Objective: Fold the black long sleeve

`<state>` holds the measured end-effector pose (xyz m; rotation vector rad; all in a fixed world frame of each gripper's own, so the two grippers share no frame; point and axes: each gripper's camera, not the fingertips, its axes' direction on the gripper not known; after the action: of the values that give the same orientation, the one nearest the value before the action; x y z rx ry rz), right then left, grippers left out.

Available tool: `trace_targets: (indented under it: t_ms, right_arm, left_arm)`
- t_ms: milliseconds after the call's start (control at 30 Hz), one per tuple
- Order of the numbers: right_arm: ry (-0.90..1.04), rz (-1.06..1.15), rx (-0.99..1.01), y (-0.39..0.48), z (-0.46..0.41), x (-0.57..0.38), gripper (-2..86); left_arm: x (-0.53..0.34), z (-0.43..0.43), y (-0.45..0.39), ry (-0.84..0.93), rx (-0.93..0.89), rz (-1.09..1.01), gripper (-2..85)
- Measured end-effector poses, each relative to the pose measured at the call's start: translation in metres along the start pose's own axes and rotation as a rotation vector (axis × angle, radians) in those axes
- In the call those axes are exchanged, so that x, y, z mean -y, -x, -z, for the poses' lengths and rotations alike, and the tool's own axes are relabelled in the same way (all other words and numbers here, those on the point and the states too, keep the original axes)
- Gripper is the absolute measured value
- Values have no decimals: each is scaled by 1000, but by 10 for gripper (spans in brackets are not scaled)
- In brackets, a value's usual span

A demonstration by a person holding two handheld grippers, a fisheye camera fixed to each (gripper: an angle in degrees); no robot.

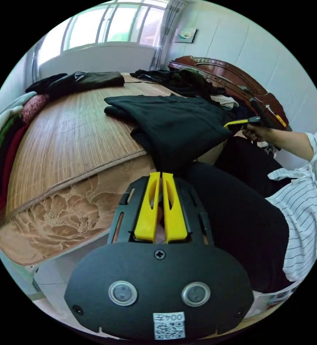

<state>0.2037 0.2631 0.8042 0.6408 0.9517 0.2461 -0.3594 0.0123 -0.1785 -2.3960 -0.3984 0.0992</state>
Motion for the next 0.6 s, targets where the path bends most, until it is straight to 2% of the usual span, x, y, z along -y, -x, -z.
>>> trace_targets:
  t_ms: [100,167,267,333,433,600]
  right_arm:
    - [-6,-6,21,-9,7,-4,15]
    - [-15,-11,42,-18,12,-8,19]
    - [-38,-19,84,-31,25,-14,33]
    - [-131,-22,151,-48,49,-26,51]
    - [-305,-4,223,-94,94,-67,88]
    - [-209,77,264,-160,100,-137,107]
  left_arm:
    - [4,30,28,-62,6,169,2]
    - [20,51,37,-187,-14,268,2]
    - [70,39,26,-284,-45,356,1]
    - [115,13,8,-229,-59,288,1]
    - [179,-36,-14,-120,34,216,1]
    - [240,-117,-5,35,0,239,1]
